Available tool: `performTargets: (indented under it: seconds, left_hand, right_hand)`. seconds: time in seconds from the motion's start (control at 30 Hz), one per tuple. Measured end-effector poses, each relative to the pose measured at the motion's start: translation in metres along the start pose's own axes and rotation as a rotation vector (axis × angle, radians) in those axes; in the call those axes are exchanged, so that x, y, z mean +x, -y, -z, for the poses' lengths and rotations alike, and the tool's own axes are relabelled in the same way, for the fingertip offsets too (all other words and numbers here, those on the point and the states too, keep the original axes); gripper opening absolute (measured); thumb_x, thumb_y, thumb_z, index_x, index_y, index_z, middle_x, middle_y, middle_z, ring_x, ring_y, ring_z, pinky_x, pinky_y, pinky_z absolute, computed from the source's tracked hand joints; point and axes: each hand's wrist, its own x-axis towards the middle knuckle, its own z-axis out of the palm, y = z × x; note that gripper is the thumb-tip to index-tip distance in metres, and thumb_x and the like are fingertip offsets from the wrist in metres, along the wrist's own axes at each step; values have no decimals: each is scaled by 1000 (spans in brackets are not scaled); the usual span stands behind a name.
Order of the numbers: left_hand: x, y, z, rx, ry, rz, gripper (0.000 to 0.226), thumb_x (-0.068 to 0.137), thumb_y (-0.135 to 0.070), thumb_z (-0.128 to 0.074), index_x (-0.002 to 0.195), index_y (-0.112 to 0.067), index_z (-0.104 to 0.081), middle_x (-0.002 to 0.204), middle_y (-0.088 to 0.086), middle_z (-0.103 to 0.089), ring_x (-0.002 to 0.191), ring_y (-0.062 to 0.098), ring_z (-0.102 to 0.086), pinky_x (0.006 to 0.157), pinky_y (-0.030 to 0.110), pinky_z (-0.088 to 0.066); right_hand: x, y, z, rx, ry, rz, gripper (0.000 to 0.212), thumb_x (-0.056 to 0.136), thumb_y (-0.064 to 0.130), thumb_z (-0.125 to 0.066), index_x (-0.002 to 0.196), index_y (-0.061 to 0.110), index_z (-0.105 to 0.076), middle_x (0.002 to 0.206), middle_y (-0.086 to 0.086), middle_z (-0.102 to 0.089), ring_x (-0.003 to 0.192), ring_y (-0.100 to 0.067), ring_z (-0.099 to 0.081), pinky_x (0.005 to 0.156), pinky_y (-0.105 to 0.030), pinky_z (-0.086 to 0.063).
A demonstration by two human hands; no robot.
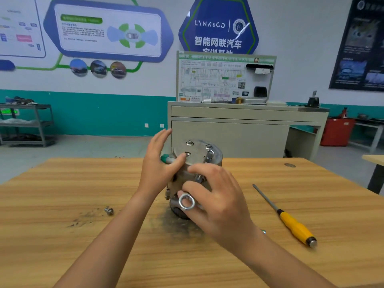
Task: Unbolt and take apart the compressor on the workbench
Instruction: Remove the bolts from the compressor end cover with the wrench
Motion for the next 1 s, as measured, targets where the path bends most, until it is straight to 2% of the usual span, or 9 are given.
performTargets:
  seconds: [0.13, 0.23, 0.33, 0.4, 0.53, 0.63, 0.73, 0.87, 1.0]
  left_hand:
    - [14, -9, 3, 284, 156, -234, 41, 82, -4, -64, 122, -11, -60, 139, 3, -49, 127, 19, -45, 104, 32, -30]
    - [20, -18, -4, 341, 343, -241, 40, 85, -6, -58, 124, -14, -60, 127, 0, -61, 115, 17, -54, 87, 14, -31]
    - [25, -25, -14, 385, 469, -242, 35, 87, -18, -59, 122, -19, -61, 115, -2, -67, 101, 15, -60, 81, 21, -43]
    - [30, -27, -19, 375, 515, -211, 33, 86, -22, -61, 119, -20, -62, 108, -4, -68, 91, 10, -60, 79, 23, -48]
    - [41, -25, -17, 257, 547, -113, 28, 83, -22, -67, 112, -20, -66, 97, -9, -65, 76, -2, -56, 68, 7, -42]
    - [40, -23, -16, 174, 549, -53, 24, 83, -21, -69, 107, -19, -68, 91, -12, -63, 78, -5, -56, 74, 13, -47]
    - [39, -21, -16, 224, 517, -44, 19, 83, -24, -69, 101, -17, -70, 86, -13, -56, 76, -2, -53, 76, 22, -47]
    - [39, -19, -14, 243, 491, -32, 17, 84, -25, -69, 99, -16, -70, 88, -8, -57, 79, 4, -54, 77, 24, -46]
    - [40, -17, -10, 84, 410, 22, 6, 84, -21, -69, 83, -23, -63, 79, -10, -59, 68, -6, -53, 61, 8, -39]
  right_hand:
    - [-17, 6, 8, 52, 31, -157, 20, 85, 22, -57, 83, 6, -68, 98, -12, -59, 81, -22, -55, 71, -27, -45]
    - [-22, 7, 7, 94, 3, -180, 20, 86, 20, -57, 84, 5, -70, 93, -12, -60, 88, -19, -53, 78, -19, -41]
    - [-25, 4, 6, 147, 5, -132, 6, 77, 6, -67, 81, 4, -71, 89, -11, -63, 95, -19, -55, 83, -18, -43]
    - [-25, -1, 8, 207, 66, -92, 13, 71, 0, -69, 84, 4, -71, 91, -9, -66, 103, -23, -59, 92, -22, -44]
    - [-22, -11, 13, 406, 160, -66, 13, 89, 5, -56, 85, -1, -66, 85, -6, -64, 100, -20, -59, 99, -28, -42]
    - [-22, -13, 13, 519, 52, -145, 36, 97, 23, -40, 82, -1, -61, 80, -6, -60, 109, -19, -56, 94, -26, -44]
    - [-23, -12, 10, 595, -110, -136, 23, 98, 22, -41, 84, 7, -52, 82, -2, -55, 106, -18, -57, 91, -29, -46]
    - [-24, -15, 10, 577, -267, -119, 22, 98, 22, -41, 82, 9, -50, 84, -1, -56, 105, -18, -57, 89, -30, -46]
    - [-20, -28, -2, 402, -289, -247, 29, 97, 24, -42, 78, 5, -52, 79, -4, -57, 100, -11, -54, 87, -21, -43]
